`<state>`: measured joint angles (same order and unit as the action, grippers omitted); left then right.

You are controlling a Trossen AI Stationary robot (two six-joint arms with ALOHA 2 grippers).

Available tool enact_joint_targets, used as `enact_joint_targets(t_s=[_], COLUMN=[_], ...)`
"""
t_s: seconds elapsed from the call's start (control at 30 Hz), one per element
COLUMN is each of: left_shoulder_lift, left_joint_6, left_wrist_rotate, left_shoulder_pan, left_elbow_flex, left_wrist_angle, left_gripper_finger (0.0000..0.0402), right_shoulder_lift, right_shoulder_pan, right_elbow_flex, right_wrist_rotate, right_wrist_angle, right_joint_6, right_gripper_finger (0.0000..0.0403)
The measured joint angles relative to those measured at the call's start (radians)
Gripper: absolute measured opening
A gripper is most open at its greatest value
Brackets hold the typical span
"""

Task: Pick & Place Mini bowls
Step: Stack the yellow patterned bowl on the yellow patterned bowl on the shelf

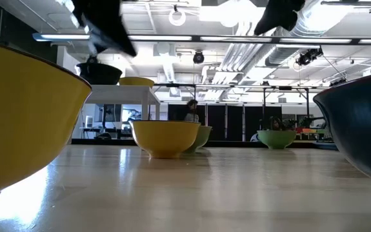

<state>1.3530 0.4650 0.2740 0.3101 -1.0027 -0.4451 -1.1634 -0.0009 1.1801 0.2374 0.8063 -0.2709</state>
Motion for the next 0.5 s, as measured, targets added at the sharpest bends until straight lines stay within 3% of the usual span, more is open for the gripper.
enact_joint_targets(t_s=[0.13, 0.27, 0.5], left_shoulder_lift=[0.122, 0.261, 0.445], left_joint_6=[-0.122, -0.219, -0.234], left_wrist_rotate=[0.025, 0.028, 0.023], left_shoulder_pan=[0.017, 0.017, 0.016], left_elbow_flex=[-0.147, -0.306, -0.456], left_wrist_angle=[-0.045, -0.169, -0.299], left_gripper_finger=[0.001, 0.0045, 0.0138], right_shoulder_lift=[0.033, 0.04, 0.107], right_shoulder_pan=[-0.014, -0.015, -0.015], right_elbow_flex=[0.0, -0.022, -0.28], right_wrist_rotate=[-0.026, -0.035, -0.114], right_wrist_angle=[0.016, 0.0, -0.328], right_joint_6=[0.036, 0.047, -0.017], right_gripper_finger=[0.0002, 0.0004, 0.0001])
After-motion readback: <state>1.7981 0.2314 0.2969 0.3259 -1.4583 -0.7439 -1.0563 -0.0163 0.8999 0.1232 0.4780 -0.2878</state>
